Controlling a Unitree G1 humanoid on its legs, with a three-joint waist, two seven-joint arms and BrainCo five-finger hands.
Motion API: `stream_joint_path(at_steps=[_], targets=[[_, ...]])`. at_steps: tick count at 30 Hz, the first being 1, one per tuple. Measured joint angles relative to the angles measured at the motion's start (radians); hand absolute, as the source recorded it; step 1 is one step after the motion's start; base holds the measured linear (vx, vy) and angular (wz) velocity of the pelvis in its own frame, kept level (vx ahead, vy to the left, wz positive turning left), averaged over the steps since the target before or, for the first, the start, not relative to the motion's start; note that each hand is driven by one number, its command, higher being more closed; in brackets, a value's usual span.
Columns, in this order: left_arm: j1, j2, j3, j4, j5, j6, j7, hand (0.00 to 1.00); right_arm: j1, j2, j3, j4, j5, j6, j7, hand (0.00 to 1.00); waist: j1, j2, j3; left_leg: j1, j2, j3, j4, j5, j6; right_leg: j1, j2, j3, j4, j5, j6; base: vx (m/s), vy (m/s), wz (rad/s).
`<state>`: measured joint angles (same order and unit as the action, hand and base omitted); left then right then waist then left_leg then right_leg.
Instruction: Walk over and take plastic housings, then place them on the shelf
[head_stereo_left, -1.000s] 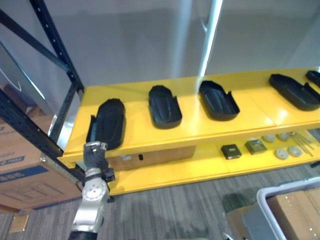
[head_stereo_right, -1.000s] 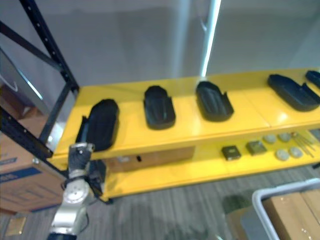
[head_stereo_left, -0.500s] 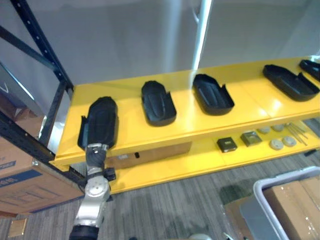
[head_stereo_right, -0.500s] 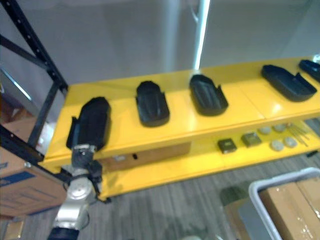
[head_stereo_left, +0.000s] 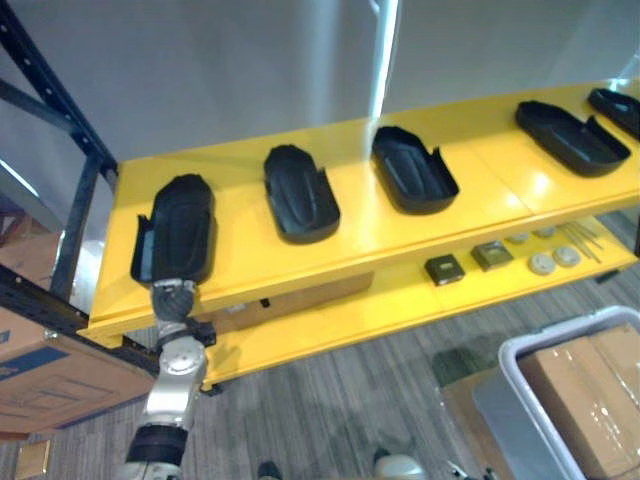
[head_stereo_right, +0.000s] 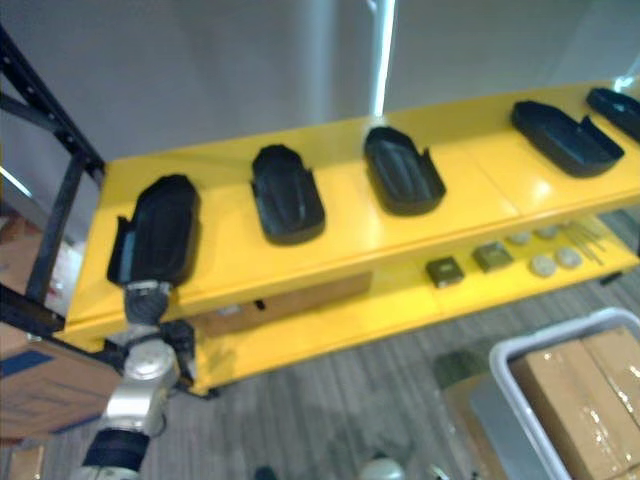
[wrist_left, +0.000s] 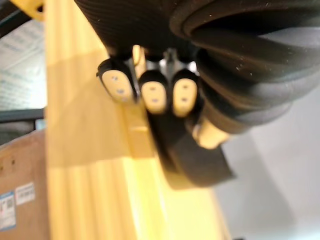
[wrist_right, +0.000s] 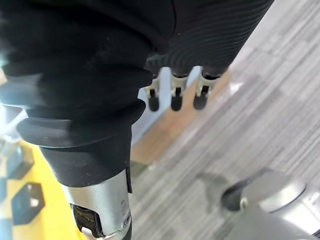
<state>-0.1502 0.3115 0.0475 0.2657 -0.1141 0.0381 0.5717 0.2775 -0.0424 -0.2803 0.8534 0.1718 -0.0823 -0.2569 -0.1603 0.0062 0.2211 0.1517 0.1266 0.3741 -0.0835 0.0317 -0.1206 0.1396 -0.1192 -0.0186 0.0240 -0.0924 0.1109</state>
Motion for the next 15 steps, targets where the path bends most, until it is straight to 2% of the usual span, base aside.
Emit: stream_joint_path(at_steps=[5, 9, 15], targets=[[-0.019, 0.001, 0.02, 0.014, -0.038, -0.007, 0.036, 1.0, 0.03, -0.002, 0.007, -0.021, 0.0, 0.001, 0.019, 0.0, -0.014, 0.012, 0.015, 0.0, 0.003, 0.003, 0.0, 0.0, 0.0, -0.007, 0.003, 0.004, 0.008, 0.0, 0.0, -0.01, -0.002, -0.02], [-0.109, 0.074, 0.044, 0.04, -0.045, -0.015, 0.047, 1.0, 0.035, -0.006, 0.015, -0.032, 0.0, 0.001, 0.028, 0.0, -0.02, 0.019, 0.029, -0.01, 0.003, 0.021, 0.001, 0.001, 0.001, -0.043, 0.004, 0.026, 0.034, 0.001, 0.001, -0.05, 0.001, -0.15], [-0.194, 0.118, 0.068, 0.041, -0.051, -0.016, 0.052, 1.0, 0.069, -0.006, 0.028, -0.042, -0.004, 0.001, 0.044, 0.0, -0.032, 0.017, 0.032, -0.01, 0.0, 0.025, 0.001, 0.0, 0.001, -0.052, 0.001, 0.029, 0.041, 0.001, 0.001, -0.01, 0.001, -0.03]])
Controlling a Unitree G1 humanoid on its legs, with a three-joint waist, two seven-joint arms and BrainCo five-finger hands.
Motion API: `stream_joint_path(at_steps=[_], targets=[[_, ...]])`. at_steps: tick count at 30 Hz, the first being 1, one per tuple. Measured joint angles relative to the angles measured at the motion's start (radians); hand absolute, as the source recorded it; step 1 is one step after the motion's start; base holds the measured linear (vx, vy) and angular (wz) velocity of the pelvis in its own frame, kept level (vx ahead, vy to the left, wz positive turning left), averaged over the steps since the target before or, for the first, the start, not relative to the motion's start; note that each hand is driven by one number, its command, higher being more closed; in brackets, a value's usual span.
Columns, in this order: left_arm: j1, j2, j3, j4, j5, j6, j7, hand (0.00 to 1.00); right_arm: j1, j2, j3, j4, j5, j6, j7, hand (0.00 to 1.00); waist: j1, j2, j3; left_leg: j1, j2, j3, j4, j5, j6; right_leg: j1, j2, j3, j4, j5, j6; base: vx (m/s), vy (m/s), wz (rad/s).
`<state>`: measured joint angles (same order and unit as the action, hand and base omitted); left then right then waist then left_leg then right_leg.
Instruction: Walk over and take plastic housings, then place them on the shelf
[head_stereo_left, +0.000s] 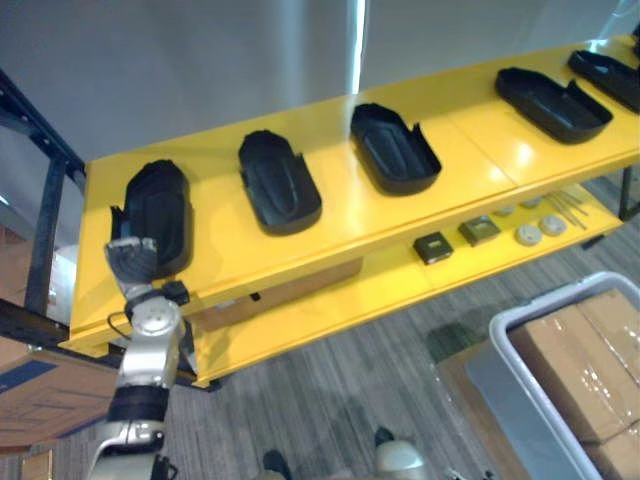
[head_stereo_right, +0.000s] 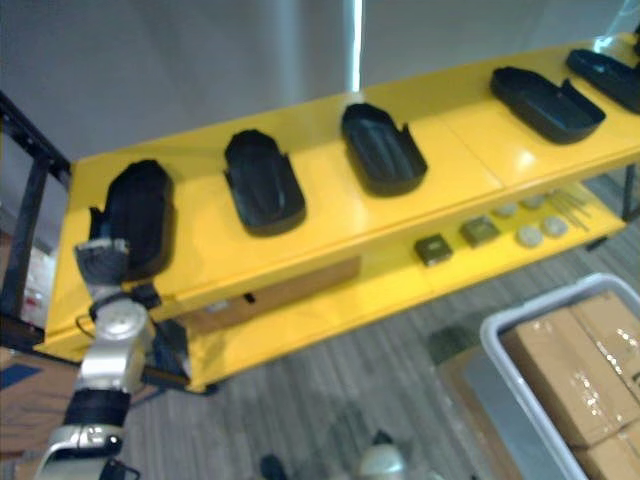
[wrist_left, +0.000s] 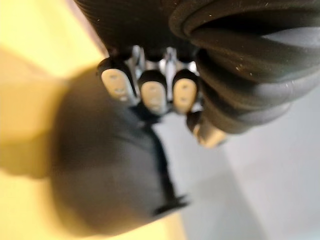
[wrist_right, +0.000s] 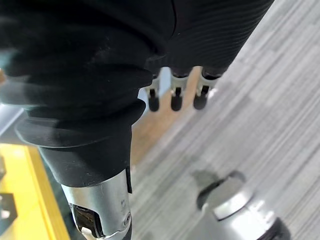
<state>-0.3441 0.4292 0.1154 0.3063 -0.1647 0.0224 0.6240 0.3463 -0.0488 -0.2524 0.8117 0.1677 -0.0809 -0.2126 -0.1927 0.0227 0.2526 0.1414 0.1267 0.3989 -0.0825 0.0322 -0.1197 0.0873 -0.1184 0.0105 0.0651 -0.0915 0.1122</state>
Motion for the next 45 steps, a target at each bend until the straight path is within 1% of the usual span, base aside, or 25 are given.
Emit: stream_joint_path(at_steps=[6, 10, 13, 15, 16, 18, 20, 21, 22, 24, 25, 27, 28, 29, 31, 32, 33, 34, 36, 37, 39, 40, 42, 43, 45], targets=[[-0.052, 0.0, -0.001, 0.073, -0.075, 0.002, -0.017, 1.0, 0.003, -0.019, 0.026, -0.023, -0.025, -0.001, 0.018, 0.0, -0.009, 0.021, 0.016, 0.0, 0.001, 0.022, 0.0, -0.001, 0.001, -0.019, 0.0, 0.002, 0.024, 0.0, 0.0, -0.01, -0.002, -0.08], [-0.071, 0.002, -0.001, 0.09, -0.117, -0.002, -0.032, 1.0, 0.003, -0.019, 0.033, -0.026, -0.025, -0.001, 0.018, 0.0, -0.011, 0.02, 0.042, -0.005, 0.011, 0.026, 0.066, -0.034, 0.004, -0.017, -0.001, 0.012, 0.039, -0.002, -0.003, -0.03, -0.004, -0.12], [-0.071, 0.002, -0.001, 0.079, -0.122, -0.027, -0.05, 1.0, 0.003, -0.018, 0.035, -0.027, -0.025, -0.001, 0.018, 0.0, -0.015, 0.026, 0.046, -0.008, 0.014, 0.028, 0.077, -0.04, 0.005, -0.021, -0.001, 0.015, 0.043, -0.003, -0.004, -0.04, -0.011, -0.07], [-0.068, 0.002, -0.001, 0.029, -0.122, -0.054, -0.058, 1.0, 0.004, -0.017, 0.032, -0.027, -0.027, -0.001, 0.018, 0.0, -0.014, 0.027, 0.046, -0.009, 0.014, 0.027, 0.077, -0.04, 0.004, -0.022, 0.0, 0.015, 0.045, -0.004, -0.003, -0.02, -0.007, 0.0], [-0.062, 0.001, -0.001, -0.001, -0.121, -0.067, -0.06, 0.0, 0.004, -0.017, 0.029, -0.027, -0.028, -0.001, 0.018, 0.0, -0.014, 0.027, 0.046, -0.009, 0.014, 0.027, 0.076, -0.04, 0.004, -0.022, 0.0, 0.015, 0.045, -0.004, -0.003, 0.0, 0.0, 0.0], [-0.025, -0.005, -0.005, -0.178, -0.116, -0.134, -0.086, 0.0, 0.004, -0.013, -0.002, -0.026, -0.039, -0.003, 0.017, 0.0, -0.011, 0.027, 0.046, -0.011, 0.011, 0.025, 0.073, -0.04, 0.004, -0.019, -0.002, 0.015, 0.043, -0.004, -0.003, 0.01, -0.001, 0.02], [-0.002, -0.006, -0.013, -0.291, -0.108, -0.176, -0.108, 0.0, 0.004, -0.008, -0.023, -0.024, -0.046, -0.009, 0.016, 0.0, -0.01, 0.027, 0.045, -0.009, 0.009, 0.023, 0.071, -0.04, 0.005, -0.015, -0.003, 0.015, 0.04, -0.003, -0.001, 0.03, 0.001, 0.03], [0.011, -0.007, -0.024, -0.382, -0.099, -0.212, -0.128, 0.0, 0.003, -0.004, -0.041, -0.022, -0.046, -0.016, 0.016, 0.0, -0.007, 0.029, 0.042, -0.005, 0.008, 0.023, 0.065, -0.04, 0.005, -0.012, -0.002, 0.015, 0.037, -0.003, 0.0, 0.03, -0.002, 0.02], [0.015, -0.008, -0.029, -0.412, -0.095, -0.226, -0.132, 0.0, 0.003, -0.003, -0.051, -0.019, -0.047, -0.024, 0.015, 0.0, -0.005, 0.031, 0.04, -0.003, 0.007, 0.023, 0.061, -0.039, 0.005, -0.009, -0.003, 0.015, 0.034, -0.002, 0.001, 0.04, -0.003, 0.04], [0.035, -0.033, -0.052, -0.499, -0.091, -0.291, -0.17, 0.0, 0.003, -0.002, -0.083, -0.009, -0.065, -0.034, 0.013, 0.0, 0.002, 0.04, 0.012, 0.002, 0.003, 0.019, 0.053, -0.039, 0.004, 0.002, -0.005, 0.013, 0.023, 0.0, 0.004, 0.06, 0.002, 0.07], [0.042, -0.053, -0.056, -0.524, -0.092, -0.308, -0.188, 0.0, 0.003, -0.002, -0.093, -0.007, -0.065, -0.038, 0.011, 0.0, 0.007, 0.044, -0.005, 0.003, 0.003, 0.019, 0.051, -0.039, 0.004, 0.003, -0.005, 0.013, 0.022, 0.001, 0.005, 0.06, 0.007, 0.06], [0.056, -0.067, -0.061, -0.553, -0.095, -0.317, -0.22, 0.0, 0.0, -0.002, -0.093, -0.007, -0.065, -0.046, 0.01, 0.0, 0.016, 0.046, -0.031, 0.005, 0.002, 0.018, 0.048, -0.039, 0.004, 0.007, -0.005, 0.012, 0.021, 0.001, 0.005, 0.06, 0.006, 0.05], [0.079, -0.067, -0.065, -0.568, -0.114, -0.323, -0.27, 0.0, -0.008, -0.002, -0.093, -0.004, -0.066, -0.05, 0.01, 0.0, 0.019, 0.046, -0.044, 0.021, 0.002, 0.014, 0.039, -0.039, 0.004, 0.025, -0.005, 0.007, 0.015, 0.001, 0.006, 0.03, 0.0, 0.08], [0.09, -0.067, -0.068, -0.57, -0.119, -0.324, -0.29, 0.0, -0.011, -0.002, -0.093, 0.001, -0.065, -0.05, 0.01, 0.0, 0.021, 0.046, -0.055, 0.021, 0.001, 0.011, 0.037, -0.039, 0.004, 0.027, -0.005, 0.003, 0.014, 0.001, 0.006, 0.01, -0.005, 0.2], [0.139, -0.073, -0.102, -0.584, -0.187, -0.316, -0.374, 0.0, -0.029, -0.003, -0.094, 0.026, -0.065, -0.046, 0.014, 0.0, 0.03, 0.044, -0.084, 0.025, -0.001, -0.009, 0.026, -0.036, 0.003, 0.04, -0.007, -0.014, 0.009, 0.001, 0.005, -0.01, -0.008, 0.2], [0.158, -0.08, -0.105, -0.591, -0.191, -0.31, -0.401, 0.0, -0.037, -0.003, -0.094, 0.033, -0.065, -0.041, 0.014, 0.0, 0.039, 0.044, -0.088, 0.033, -0.003, -0.007, 0.017, -0.031, 0.003, 0.043, -0.006, -0.014, 0.008, 0.001, 0.005, -0.04, -0.004, 0.08], [0.192, -0.088, -0.126, -0.594, -0.192, -0.299, -0.451, 0.0, -0.046, -0.002, -0.093, 0.04, -0.065, -0.036, 0.014, 0.0, 0.049, 0.042, -0.091, 0.036, -0.007, -0.011, 0.003, -0.025, 0.003, 0.052, -0.008, -0.017, 0.001, 0.001, 0.005, -0.06, -0.002, 0.06], [0.213, -0.089, -0.141, -0.595, -0.192, -0.291, -0.482, 0.0, -0.051, -0.002, -0.093, 0.044, -0.064, -0.03, 0.015, 0.0, 0.052, 0.04, -0.098, 0.033, -0.008, -0.016, 0.002, -0.024, 0.004, 0.054, -0.01, -0.021, -0.004, 0.0, 0.005, -0.05, -0.005, 0.14], [0.304, -0.091, -0.228, -0.597, -0.187, -0.251, -0.63, 0.0, -0.079, -0.006, -0.093, 0.064, -0.064, -0.019, 0.017, 0.0, 0.069, 0.039, -0.11, 0.031, -0.015, -0.032, -0.004, -0.019, 0.007, 0.061, -0.017, -0.037, -0.012, 0.0, 0.005, -0.03, -0.007, 0.19], [0.326, -0.092, -0.254, -0.595, -0.186, -0.244, -0.666, 0.0, -0.086, -0.007, -0.093, 0.067, -0.064, -0.017, 0.017, 0.0, 0.071, 0.038, -0.109, 0.033, -0.018, -0.033, -0.004, -0.017, 0.009, 0.062, -0.019, -0.041, -0.013, -0.001, 0.003, -0.05, 0.003, 0.15], [0.397, -0.092, -0.361, -0.532, -0.166, -0.214, -0.781, 0.0, -0.122, -0.01, -0.088, 0.07, -0.064, 0.004, 0.02, 0.0, 0.078, 0.036, -0.111, 0.035, -0.021, -0.038, -0.005, -0.012, 0.012, 0.065, -0.022, -0.046, -0.014, -0.004, -0.002, -0.05, 0.004, 0.04], [0.408, -0.092, -0.388, -0.507, -0.151, -0.21, -0.802, 0.0, -0.131, -0.01, -0.087, 0.071, -0.064, 0.008, 0.021, 0.0, 0.079, 0.035, -0.111, 0.035, -0.022, -0.04, -0.006, -0.01, 0.013, 0.065, -0.023, -0.049, -0.014, -0.005, -0.004, -0.05, -0.007, 0.07], [0.443, -0.095, -0.489, -0.409, -0.138, -0.166, -0.874, 0.0, -0.142, -0.012, -0.074, 0.079, -0.062, 0.025, 0.022, 0.0, 0.079, 0.029, -0.112, 0.031, -0.025, -0.061, -0.007, -0.005, 0.015, 0.074, -0.027, -0.071, -0.019, -0.008, -0.006, -0.04, -0.015, 0.19], [0.456, -0.096, -0.512, -0.385, -0.133, -0.16, -0.881, 0.0, -0.145, -0.014, -0.068, 0.083, -0.062, 0.033, 0.022, 0.0, 0.079, 0.027, -0.114, 0.032, -0.025, -0.061, -0.007, -0.005, 0.015, 0.074, -0.027, -0.073, -0.022, -0.011, -0.008, -0.02, -0.009, 0.15], [0.497, -0.12, -0.569, -0.269, -0.057, -0.151, -0.901, 0.0, -0.156, -0.017, -0.056, 0.112, -0.061, 0.06, 0.033, 0.0, 0.083, 0.022, -0.12, 0.031, -0.025, -0.066, -0.007, -0.004, 0.014, 0.075, -0.028, -0.082, -0.021, -0.016, -0.006, -0.01, -0.007, 0.06]])
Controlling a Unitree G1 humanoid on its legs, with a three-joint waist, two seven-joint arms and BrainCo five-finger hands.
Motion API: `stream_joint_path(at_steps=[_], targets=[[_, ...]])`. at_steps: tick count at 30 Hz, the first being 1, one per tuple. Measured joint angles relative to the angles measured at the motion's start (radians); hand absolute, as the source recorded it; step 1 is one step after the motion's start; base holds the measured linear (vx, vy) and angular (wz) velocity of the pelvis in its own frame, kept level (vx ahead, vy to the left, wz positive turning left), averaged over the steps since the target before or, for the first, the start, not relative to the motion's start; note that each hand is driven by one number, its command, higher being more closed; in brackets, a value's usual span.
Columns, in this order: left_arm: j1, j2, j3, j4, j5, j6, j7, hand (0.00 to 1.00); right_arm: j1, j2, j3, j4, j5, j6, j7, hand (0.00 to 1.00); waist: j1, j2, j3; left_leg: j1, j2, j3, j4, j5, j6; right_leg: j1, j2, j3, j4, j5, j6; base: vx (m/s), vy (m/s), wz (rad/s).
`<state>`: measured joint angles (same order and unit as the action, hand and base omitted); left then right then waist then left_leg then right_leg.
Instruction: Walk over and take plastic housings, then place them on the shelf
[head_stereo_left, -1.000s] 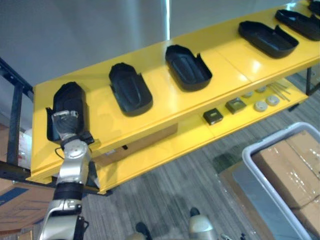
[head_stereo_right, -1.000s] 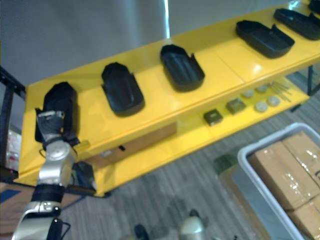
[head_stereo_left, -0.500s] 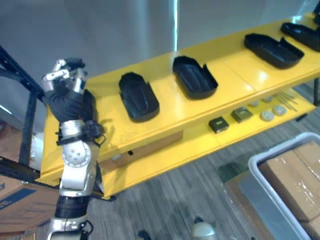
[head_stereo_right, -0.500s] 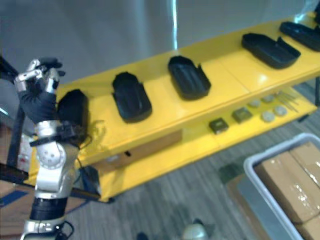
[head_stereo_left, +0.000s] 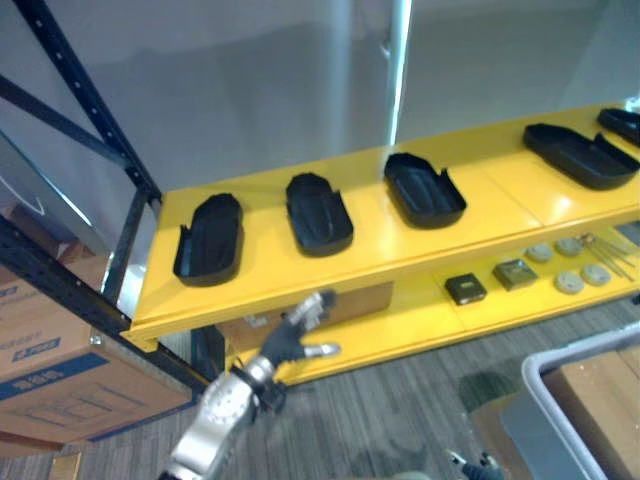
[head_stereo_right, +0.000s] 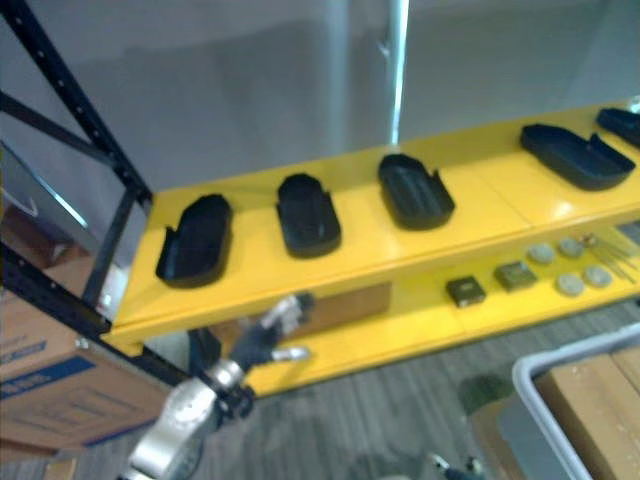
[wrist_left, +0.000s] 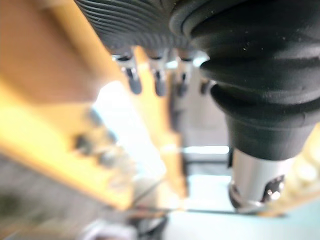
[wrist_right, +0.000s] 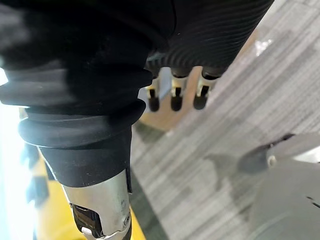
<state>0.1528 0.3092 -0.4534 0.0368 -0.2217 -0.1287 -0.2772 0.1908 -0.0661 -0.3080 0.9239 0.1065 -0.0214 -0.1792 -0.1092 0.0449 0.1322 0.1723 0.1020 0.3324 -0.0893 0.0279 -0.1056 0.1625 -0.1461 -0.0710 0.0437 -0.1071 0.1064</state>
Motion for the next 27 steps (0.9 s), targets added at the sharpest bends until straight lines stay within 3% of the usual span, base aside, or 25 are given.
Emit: stream_joint_path(at_steps=[3, 6, 9, 13, 15, 17, 21, 23, 27], targets=[[0.013, -0.009, -0.049, 0.176, 0.127, 0.008, 0.006, 0.0, -0.014, 0.0, 0.015, 0.039, 0.0, 0.011, 0.011, 0.0, 0.016, -0.012, -0.005, -0.002, 0.001, -0.006, 0.0, 0.0, 0.0, 0.003, 0.001, -0.007, -0.004, 0.0, 0.003, 0.01, -0.008, 0.06], [0.032, -0.009, -0.05, 0.264, 0.159, 0.025, 0.041, 0.0, -0.022, -0.001, 0.016, 0.053, 0.002, 0.034, 0.028, 0.0, 0.015, -0.022, -0.009, -0.008, 0.0, -0.008, 0.0, 0.0, -0.001, 0.003, 0.0, -0.01, -0.012, 0.005, 0.012, 0.03, -0.003, 0.05], [0.033, -0.012, -0.022, 0.419, 0.248, 0.052, 0.101, 0.0, -0.038, -0.001, 0.017, 0.077, 0.015, 0.062, 0.043, 0.0, 0.015, -0.034, -0.02, -0.016, -0.002, -0.013, 0.0, 0.0, -0.001, 0.008, 0.0, -0.015, -0.021, 0.011, 0.02, 0.05, -0.004, 0.06], [0.025, -0.055, 0.07, 0.639, 0.263, 0.126, 0.19, 0.0, -0.052, 0.0, 0.016, 0.097, 0.052, 0.098, 0.064, 0.0, 0.016, -0.048, -0.023, -0.016, -0.003, -0.016, 0.0, 0.0, -0.001, 0.015, -0.001, -0.022, -0.027, 0.013, 0.023, 0.03, -0.006, 0.05], [0.008, -0.09, 0.179, 0.763, 0.254, 0.149, 0.265, 0.0, -0.06, 0.003, 0.016, 0.111, 0.075, 0.113, 0.076, 0.0, 0.016, -0.059, -0.023, -0.015, -0.005, -0.02, 0.0, 0.0, -0.001, 0.028, -0.003, -0.037, -0.035, 0.014, 0.025, 0.0, -0.01, 0.12], [-0.004, -0.11, 0.261, 0.842, 0.178, 0.164, 0.319, 0.0, -0.065, 0.008, 0.015, 0.117, 0.088, 0.123, 0.096, 0.0, 0.019, -0.063, -0.026, -0.009, -0.006, -0.02, 0.0, 0.0, -0.001, 0.036, -0.004, -0.038, -0.038, 0.015, 0.026, -0.01, -0.004, 0.03], [-0.005, -0.145, 0.471, 0.988, 0.056, 0.241, 0.421, 0.0, -0.072, 0.021, 0.004, 0.126, 0.113, 0.136, 0.119, 0.0, 0.019, -0.072, -0.024, 0.003, -0.007, -0.02, -0.001, 0.0, -0.002, 0.048, -0.005, -0.038, -0.039, 0.015, 0.025, -0.03, -0.007, -0.01], [0.011, -0.16, 0.52, 1.017, 0.02, 0.263, 0.462, 0.0, -0.079, 0.021, 0.002, 0.138, 0.123, 0.137, 0.131, 0.0, 0.023, -0.078, -0.02, 0.003, -0.007, -0.019, -0.001, 0.0, -0.002, 0.048, -0.006, -0.039, -0.039, 0.015, 0.026, -0.04, -0.006, -0.01], [0.055, -0.181, 0.593, 1.027, -0.088, 0.26, 0.52, 0.0, -0.07, 0.021, -0.006, 0.155, 0.186, 0.151, 0.135, 0.0, 0.045, -0.085, -0.016, 0.003, -0.008, -0.019, -0.001, -0.001, -0.001, 0.048, -0.007, -0.04, -0.041, 0.014, 0.024, -0.02, -0.003, 0.0]])
